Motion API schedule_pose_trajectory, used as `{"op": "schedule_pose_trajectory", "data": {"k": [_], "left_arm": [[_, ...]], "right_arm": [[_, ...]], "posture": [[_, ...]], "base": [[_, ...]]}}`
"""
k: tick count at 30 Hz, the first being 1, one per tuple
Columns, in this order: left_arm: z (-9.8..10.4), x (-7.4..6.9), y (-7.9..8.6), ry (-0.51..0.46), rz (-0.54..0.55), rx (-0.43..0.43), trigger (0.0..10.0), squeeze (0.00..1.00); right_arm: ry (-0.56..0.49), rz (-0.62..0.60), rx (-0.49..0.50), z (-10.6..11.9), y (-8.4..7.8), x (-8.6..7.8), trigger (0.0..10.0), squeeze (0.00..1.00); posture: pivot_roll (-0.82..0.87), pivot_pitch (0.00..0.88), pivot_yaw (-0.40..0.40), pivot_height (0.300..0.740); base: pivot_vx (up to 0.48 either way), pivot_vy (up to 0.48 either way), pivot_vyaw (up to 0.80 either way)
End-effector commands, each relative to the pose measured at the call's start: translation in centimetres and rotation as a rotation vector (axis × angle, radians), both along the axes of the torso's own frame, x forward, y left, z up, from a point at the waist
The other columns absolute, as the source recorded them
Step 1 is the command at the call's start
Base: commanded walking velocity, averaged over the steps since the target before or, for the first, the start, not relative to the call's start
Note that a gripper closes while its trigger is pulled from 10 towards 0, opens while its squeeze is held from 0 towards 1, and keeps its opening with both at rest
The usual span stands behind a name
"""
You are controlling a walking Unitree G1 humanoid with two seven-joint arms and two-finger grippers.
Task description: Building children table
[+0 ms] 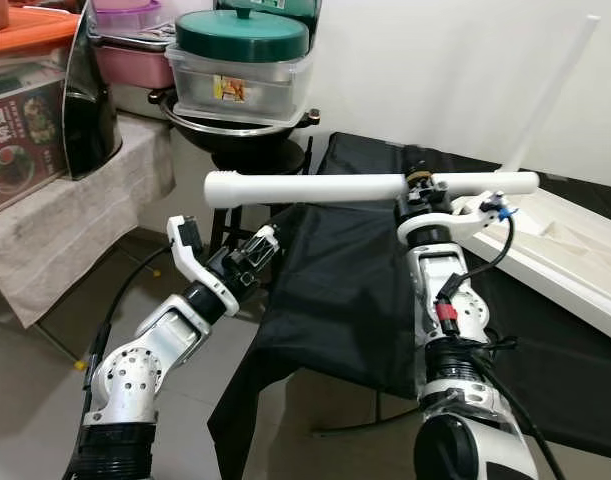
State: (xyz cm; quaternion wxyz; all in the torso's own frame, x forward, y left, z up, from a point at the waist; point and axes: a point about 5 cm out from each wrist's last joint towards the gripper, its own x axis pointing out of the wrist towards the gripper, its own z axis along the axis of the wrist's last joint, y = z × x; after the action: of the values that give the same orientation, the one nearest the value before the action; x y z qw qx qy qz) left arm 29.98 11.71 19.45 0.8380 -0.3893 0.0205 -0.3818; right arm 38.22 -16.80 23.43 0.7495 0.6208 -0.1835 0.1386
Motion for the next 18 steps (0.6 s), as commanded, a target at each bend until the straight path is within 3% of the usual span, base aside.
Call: {"op": "schedule_pose_trajectory", "data": {"k": [1,2,3,5,6,7,8,11,12,13,14,15,16,18], "left_arm": [[-1.9,-0.6,-0.2,-0.011,-0.039,0.214,10.0,0.00],[-1.9,-0.6,-0.2,-0.011,-0.039,0.214,10.0,0.00],[-2.5,-0.8,-0.1,-0.015,-0.048,0.295,10.0,0.00],[-2.5,-0.8,-0.1,-0.015,-0.048,0.295,10.0,0.00],[-3.4,-0.9,0.2,-0.028,-0.039,0.403,10.0,0.00],[-3.4,-0.9,0.2,-0.028,-0.039,0.403,10.0,0.00],[-4.1,-0.8,0.7,-0.037,-0.013,0.494,10.0,0.00],[-4.1,-0.8,0.7,-0.037,-0.013,0.494,10.0,0.00],[-4.7,-0.3,1.5,-0.063,0.059,0.614,10.0,0.00],[-4.7,-0.3,1.5,-0.063,0.059,0.614,10.0,0.00],[-5.3,0.6,2.8,-0.137,0.209,0.821,10.0,0.00],[-5.1,1.2,3.7,-0.226,0.328,0.949,10.0,0.00],[-5.1,1.2,3.7,-0.226,0.328,0.949,10.0,0.00],[-4.4,1.4,4.4,-0.320,0.422,1.003,10.0,0.00]], "right_arm": [[-0.006,-0.101,0.032,0.9,-2.8,0.1,0.0,0.00],[-0.006,-0.101,0.032,0.9,-2.8,0.1,0.0,0.00],[-0.004,-0.127,0.036,1.1,-3.6,0.0,0.0,0.00],[-0.004,-0.127,0.036,1.1,-3.6,0.0,0.0,0.00],[-0.006,-0.161,0.040,1.4,-4.5,-0.1,0.0,0.00],[-0.006,-0.161,0.040,1.4,-4.5,-0.1,0.0,0.00],[-0.011,-0.189,0.039,1.8,-5.2,-0.3,0.0,0.00],[-0.011,-0.189,0.039,1.8,-5.2,-0.3,0.0,0.00],[-0.017,-0.216,0.033,2.2,-6.0,-0.5,0.0,0.00],[-0.017,-0.216,0.033,2.2,-6.0,-0.5,0.0,0.00],[-0.018,-0.233,0.002,2.3,-6.7,-1.1,0.0,0.00],[-0.019,-0.230,-0.050,2.2,-6.8,-1.8,0.0,0.00],[-0.019,-0.230,-0.050,2.2,-6.8,-1.8,0.0,0.00],[-0.006,-0.208,-0.191,1.9,-6.2,-2.8,0.0,0.00]], "posture": [[0.08,0.000,-0.082,0.740],[0.08,0.000,-0.082,0.740],[0.08,0.000,-0.081,0.740],[0.08,0.000,-0.081,0.740],[0.08,0.000,-0.081,0.740],[0.08,0.000,-0.081,0.740],[0.08,0.000,-0.079,0.740],[0.08,0.000,-0.079,0.740],[0.08,0.000,-0.079,0.740],[0.08,0.000,-0.079,0.740],[0.08,0.000,-0.078,0.740],[0.07,0.000,-0.075,0.740],[0.07,0.000,-0.075,0.740],[0.06,0.000,-0.071,0.740]], "base": [[0.000,0.000,0.00],[0.000,0.000,0.00],[0.000,0.000,0.00],[0.000,0.000,0.00],[0.000,0.000,0.00],[0.000,0.000,0.00],[0.000,0.000,0.00],[0.000,0.000,0.00],[0.000,0.000,0.00],[0.000,0.000,0.00],[0.000,0.000,0.00],[0.000,0.000,0.00],[0.000,0.000,0.00],[0.000,0.000,0.00]]}}
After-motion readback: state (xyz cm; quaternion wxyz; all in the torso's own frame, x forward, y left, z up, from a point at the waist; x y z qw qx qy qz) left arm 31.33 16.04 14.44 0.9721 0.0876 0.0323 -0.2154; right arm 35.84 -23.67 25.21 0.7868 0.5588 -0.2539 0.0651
